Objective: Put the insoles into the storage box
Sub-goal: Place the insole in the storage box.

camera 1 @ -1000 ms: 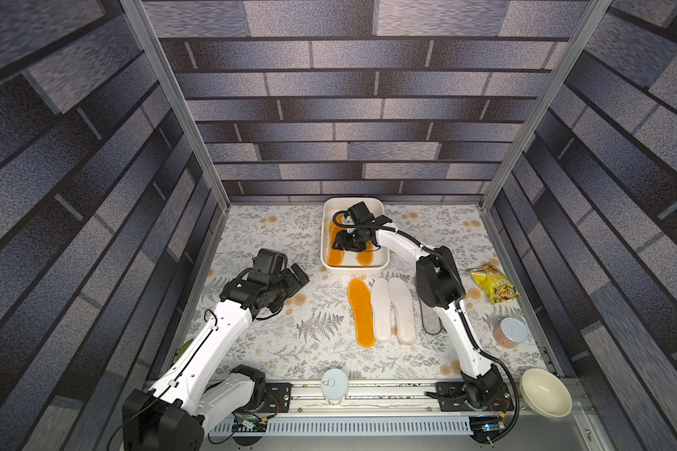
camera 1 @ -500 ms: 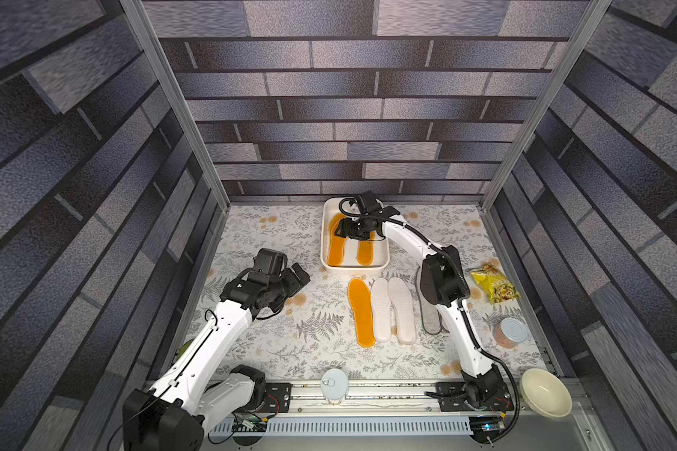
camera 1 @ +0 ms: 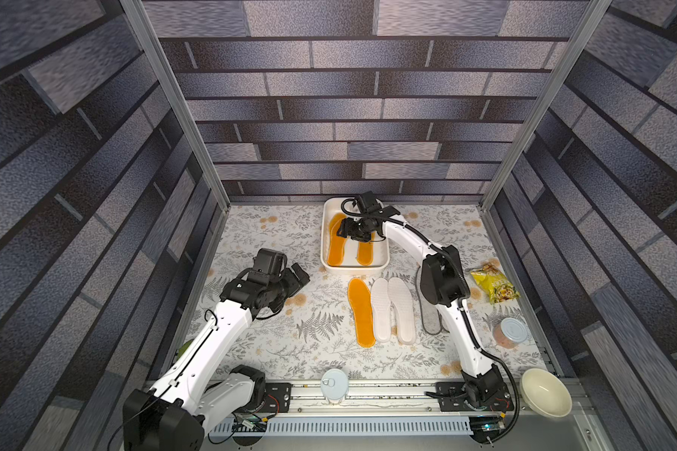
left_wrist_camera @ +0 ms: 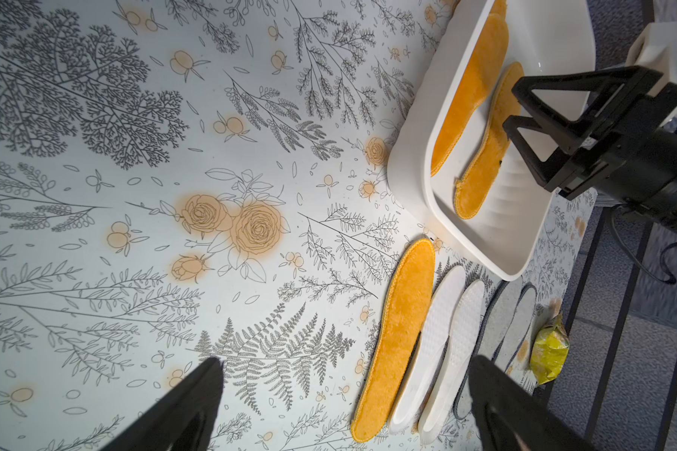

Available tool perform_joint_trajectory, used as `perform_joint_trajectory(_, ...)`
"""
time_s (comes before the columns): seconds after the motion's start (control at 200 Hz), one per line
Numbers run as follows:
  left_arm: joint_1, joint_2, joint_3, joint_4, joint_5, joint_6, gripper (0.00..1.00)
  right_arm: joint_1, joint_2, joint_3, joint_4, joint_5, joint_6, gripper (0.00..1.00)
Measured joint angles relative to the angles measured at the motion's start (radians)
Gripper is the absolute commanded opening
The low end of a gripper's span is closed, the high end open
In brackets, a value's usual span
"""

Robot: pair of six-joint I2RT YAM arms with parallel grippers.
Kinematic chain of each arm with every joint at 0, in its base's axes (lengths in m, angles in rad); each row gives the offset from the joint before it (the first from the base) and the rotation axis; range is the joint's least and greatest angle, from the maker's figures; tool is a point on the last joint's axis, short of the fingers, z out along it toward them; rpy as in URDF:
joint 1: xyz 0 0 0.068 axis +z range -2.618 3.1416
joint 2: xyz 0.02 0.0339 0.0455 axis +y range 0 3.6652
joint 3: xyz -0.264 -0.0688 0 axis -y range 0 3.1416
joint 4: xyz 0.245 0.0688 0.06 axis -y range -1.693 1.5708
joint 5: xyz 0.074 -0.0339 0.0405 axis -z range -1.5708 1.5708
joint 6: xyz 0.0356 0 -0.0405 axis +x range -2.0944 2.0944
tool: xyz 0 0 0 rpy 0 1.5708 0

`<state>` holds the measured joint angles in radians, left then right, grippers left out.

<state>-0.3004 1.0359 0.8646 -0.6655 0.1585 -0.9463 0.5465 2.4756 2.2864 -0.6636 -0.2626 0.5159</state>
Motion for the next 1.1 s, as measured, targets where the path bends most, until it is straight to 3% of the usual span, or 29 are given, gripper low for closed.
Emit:
perform_joint_trajectory(0.351, -0.082, 0.042, 0.001, 0.016, 0.040, 0.027, 1.00, -0.010, -0.039, -0.075, 0.020, -0.006, 0.003, 0.66)
perform_joint_trajectory(0.591, -0.162, 0.106, 0.001, 0.083, 0.074, 0.026, 1.00, -0.026, -0.271, -0.241, 0.044, -0.046, -0.031, 0.67)
perform_joint_trajectory(0.841, -0.218, 0.187, 0.006, 0.110, 0.075, 0.026, 1.00, -0.032, -0.532, -0.287, 0.030, -0.015, -0.068, 0.71)
perform_joint_trajectory(1.102, -0.259, 0.230, 0.037, 0.127, 0.078, 0.026, 1.00, -0.033, -0.553, -0.282, -0.036, 0.045, -0.056, 0.72)
